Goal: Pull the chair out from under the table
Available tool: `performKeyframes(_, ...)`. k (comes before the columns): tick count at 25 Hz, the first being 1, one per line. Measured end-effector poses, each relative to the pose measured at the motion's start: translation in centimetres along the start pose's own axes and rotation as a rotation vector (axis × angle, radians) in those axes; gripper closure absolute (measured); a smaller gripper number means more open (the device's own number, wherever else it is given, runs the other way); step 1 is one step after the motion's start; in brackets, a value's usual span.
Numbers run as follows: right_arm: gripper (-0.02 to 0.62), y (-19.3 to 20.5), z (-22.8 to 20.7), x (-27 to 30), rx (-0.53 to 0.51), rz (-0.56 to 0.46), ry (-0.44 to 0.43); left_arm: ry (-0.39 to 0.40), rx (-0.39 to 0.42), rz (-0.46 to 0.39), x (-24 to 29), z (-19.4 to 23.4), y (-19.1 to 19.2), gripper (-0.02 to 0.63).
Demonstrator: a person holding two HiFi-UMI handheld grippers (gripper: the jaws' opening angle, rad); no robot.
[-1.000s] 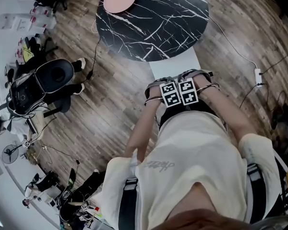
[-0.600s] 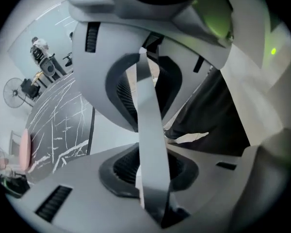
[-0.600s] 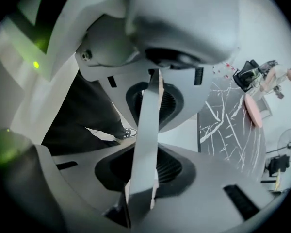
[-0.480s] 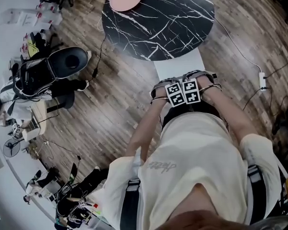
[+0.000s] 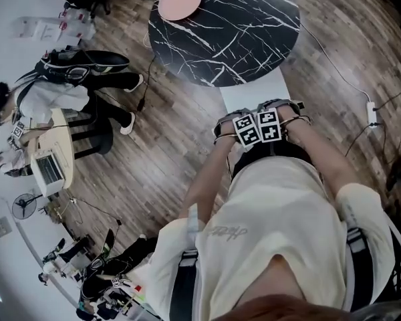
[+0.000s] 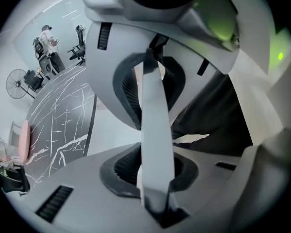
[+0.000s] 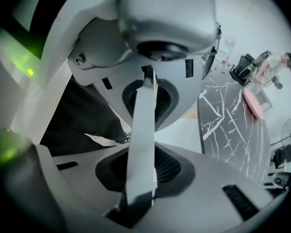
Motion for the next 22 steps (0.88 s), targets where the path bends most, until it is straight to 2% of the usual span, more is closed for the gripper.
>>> performKeyframes(9, 0.512, 0.1, 1.1, -0.1, 0.0, -0.009, -0.027, 0.02, -0.034, 0.012, 0.1, -1.1, 0.0, 0.517)
performKeyframes(22, 0.509, 0.4, 6.2, -0.9, -0.026, -0.008, -0.102, 0.032, -0.154, -0.003, 0.0, -6.3, -0.7, 0.515)
Point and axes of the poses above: the fingertips, and each gripper's own axes: x forward along the fingers, z to its left, y out of its underside, the point moved 4 cm from there along -x, backward along the fingers, and after that the axes turned 8 degrees about -z, right-handed, at the moved point
